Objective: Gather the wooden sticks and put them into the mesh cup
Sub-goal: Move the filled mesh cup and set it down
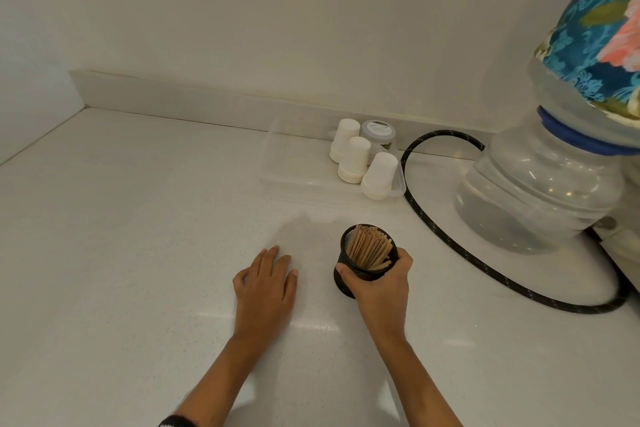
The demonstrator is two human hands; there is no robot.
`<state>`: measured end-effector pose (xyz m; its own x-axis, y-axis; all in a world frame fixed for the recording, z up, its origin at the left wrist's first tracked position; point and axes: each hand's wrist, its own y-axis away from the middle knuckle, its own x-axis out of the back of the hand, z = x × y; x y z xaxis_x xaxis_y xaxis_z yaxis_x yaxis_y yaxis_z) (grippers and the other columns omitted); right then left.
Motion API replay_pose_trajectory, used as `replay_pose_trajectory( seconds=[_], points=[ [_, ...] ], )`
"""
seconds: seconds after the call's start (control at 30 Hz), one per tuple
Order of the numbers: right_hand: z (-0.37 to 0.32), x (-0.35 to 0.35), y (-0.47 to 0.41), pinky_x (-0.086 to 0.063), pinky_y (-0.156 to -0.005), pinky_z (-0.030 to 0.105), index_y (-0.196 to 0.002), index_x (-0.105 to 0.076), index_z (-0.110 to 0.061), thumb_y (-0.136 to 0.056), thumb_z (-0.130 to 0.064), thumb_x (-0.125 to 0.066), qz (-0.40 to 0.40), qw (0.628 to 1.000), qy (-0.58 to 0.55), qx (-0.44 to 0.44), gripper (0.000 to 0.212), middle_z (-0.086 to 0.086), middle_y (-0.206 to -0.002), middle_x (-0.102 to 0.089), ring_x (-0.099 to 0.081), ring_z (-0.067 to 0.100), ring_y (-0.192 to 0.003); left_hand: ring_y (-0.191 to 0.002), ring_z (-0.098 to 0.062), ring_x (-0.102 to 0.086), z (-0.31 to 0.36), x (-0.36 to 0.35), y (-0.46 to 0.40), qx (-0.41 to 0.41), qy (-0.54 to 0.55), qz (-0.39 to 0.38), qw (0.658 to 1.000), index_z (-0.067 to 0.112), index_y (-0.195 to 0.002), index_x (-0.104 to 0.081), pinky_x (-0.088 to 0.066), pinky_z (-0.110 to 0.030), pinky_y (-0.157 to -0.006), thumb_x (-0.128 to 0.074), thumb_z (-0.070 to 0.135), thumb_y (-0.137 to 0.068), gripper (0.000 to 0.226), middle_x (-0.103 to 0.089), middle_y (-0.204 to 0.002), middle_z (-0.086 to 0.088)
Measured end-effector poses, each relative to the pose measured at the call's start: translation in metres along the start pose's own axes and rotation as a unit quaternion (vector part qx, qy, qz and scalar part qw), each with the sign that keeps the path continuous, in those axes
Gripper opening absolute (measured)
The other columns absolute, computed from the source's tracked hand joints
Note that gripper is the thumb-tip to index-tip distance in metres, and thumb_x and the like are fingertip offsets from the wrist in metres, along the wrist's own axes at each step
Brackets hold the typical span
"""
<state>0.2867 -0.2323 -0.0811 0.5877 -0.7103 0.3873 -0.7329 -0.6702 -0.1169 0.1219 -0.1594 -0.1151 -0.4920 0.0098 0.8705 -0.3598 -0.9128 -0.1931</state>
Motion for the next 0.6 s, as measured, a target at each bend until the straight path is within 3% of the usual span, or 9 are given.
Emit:
replay_pose_trajectory(
  seconds=[0.1, 0.2, 0.3, 0.4, 0.5, 0.6],
  points=[
    [-0.004, 0.008, -0.003, -0.048, -0.078, 0.011, -0.128, -0.028, -0.034, -0.043, -0.062, -0.082, -0.048, 0.999, -0.001, -0.011, 0.105, -0.015, -0.118, -0.045, -0.05, 0.01, -0.113, -0.137, -0.017, -0.033, -0.001, -0.001, 0.0, 0.0, 0.0, -0.004, 1.0, 0.02, -0.129, -0.054, -0.019, -0.038, -0.106, -0.036, 0.036, -0.098, 0.039, -0.043, -0.145, -0.001],
    [-0.01, 0.022, -0.001, -0.039, -0.098, 0.027, -0.137, -0.027, -0.027, -0.045, -0.071, -0.074, -0.033, 0.999, 0.038, 0.013, 0.112, -0.006, -0.138, -0.036, -0.036, 0.011, -0.126, -0.138, -0.017, -0.032, -0.002, -0.001, 0.0, 0.0, 0.001, -0.002, 1.0, 0.02, -0.13, -0.054, -0.019, -0.037, -0.107, -0.039, 0.034, -0.098, 0.038, -0.042, -0.146, 0.0],
    [-0.021, 0.047, -0.004, -0.034, -0.096, 0.032, -0.133, -0.047, -0.024, -0.068, -0.06, -0.069, -0.018, 0.978, 0.154, 0.143, 0.077, -0.008, -0.132, -0.047, -0.034, 0.013, -0.124, -0.137, -0.017, -0.034, 0.0, -0.001, 0.0, -0.004, 0.002, -0.003, 1.0, 0.019, -0.129, -0.054, -0.02, -0.038, -0.107, -0.035, 0.036, -0.098, 0.041, -0.044, -0.145, -0.001],
    [-0.033, 0.07, -0.021, -0.037, -0.087, 0.027, -0.115, -0.068, -0.024, -0.084, -0.039, -0.065, -0.142, 0.895, 0.336, 0.258, 0.034, -0.007, -0.117, -0.064, -0.048, 0.018, -0.111, -0.136, -0.018, -0.036, -0.002, -0.002, 0.0, -0.006, 0.001, 0.005, 1.0, 0.018, -0.128, -0.056, -0.022, -0.038, -0.105, -0.044, 0.031, -0.097, 0.036, -0.045, -0.144, -0.002],
    [-0.042, 0.08, -0.035, -0.038, -0.092, 0.023, -0.124, -0.062, -0.029, -0.096, -0.027, -0.051, -0.262, 0.822, 0.432, 0.262, 0.03, -0.01, -0.125, -0.061, -0.049, 0.015, -0.112, -0.134, -0.02, -0.039, -0.001, -0.002, 0.001, -0.006, 0.003, 0.014, 1.0, 0.017, -0.125, -0.058, -0.025, -0.04, -0.104, -0.043, 0.031, -0.097, 0.035, -0.048, -0.141, -0.004],
    [-0.059, 0.085, -0.042, -0.042, -0.093, 0.022, -0.119, -0.066, -0.027, -0.096, -0.021, -0.052, -0.288, 0.828, 0.407, 0.255, 0.028, -0.009, -0.12, -0.064, -0.056, 0.013, -0.109, -0.133, -0.021, -0.041, 0.0, -0.001, 0.001, -0.007, 0.007, 0.017, 1.0, 0.016, -0.123, -0.059, -0.027, -0.041, -0.103, -0.036, 0.035, -0.093, 0.043, -0.05, -0.14, -0.004]
  ],
)
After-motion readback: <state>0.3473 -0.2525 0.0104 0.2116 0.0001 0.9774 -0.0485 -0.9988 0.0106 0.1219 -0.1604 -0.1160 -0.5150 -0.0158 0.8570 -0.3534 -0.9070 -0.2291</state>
